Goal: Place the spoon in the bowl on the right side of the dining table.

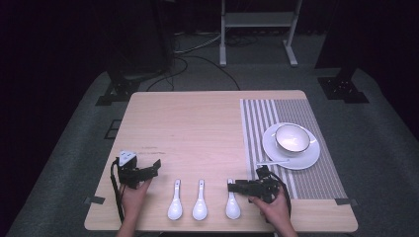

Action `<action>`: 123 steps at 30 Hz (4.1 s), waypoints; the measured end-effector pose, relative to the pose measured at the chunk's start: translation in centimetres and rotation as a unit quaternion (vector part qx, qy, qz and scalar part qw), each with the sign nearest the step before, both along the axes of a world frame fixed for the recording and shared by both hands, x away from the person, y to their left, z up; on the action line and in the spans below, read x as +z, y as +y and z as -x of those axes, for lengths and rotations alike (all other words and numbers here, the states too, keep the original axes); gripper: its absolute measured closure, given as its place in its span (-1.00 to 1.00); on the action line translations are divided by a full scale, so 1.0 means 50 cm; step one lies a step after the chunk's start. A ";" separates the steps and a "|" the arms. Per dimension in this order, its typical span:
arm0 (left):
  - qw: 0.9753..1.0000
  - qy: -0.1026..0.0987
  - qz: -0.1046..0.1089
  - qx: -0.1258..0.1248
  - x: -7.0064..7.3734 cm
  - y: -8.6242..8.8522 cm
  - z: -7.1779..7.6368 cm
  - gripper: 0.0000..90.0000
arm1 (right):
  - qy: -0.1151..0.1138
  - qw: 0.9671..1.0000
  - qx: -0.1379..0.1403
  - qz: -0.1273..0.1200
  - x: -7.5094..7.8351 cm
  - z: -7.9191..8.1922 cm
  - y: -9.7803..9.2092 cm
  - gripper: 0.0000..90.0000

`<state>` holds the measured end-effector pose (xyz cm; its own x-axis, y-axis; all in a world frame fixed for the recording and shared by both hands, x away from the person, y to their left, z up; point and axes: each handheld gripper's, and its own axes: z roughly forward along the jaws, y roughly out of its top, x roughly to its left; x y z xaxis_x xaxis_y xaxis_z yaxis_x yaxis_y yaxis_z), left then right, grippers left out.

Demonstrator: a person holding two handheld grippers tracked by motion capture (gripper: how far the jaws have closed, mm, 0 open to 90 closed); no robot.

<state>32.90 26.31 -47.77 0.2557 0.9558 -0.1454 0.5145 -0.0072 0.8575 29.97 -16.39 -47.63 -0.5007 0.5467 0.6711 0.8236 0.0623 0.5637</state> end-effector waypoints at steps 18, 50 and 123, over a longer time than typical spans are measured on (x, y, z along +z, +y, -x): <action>1.000 0.000 0.002 0.001 0.000 0.000 0.000 -1.00 | -0.006 0.997 -0.030 0.066 -0.006 -0.016 0.024 0.23; 1.000 -0.001 0.002 0.000 0.000 0.000 -0.001 -1.00 | -0.048 0.982 0.004 0.184 0.037 -0.009 0.062 0.89; 1.000 -0.001 0.000 0.001 0.000 0.000 0.000 -1.00 | -0.037 0.959 -0.273 -0.059 0.199 -0.110 -0.315 0.87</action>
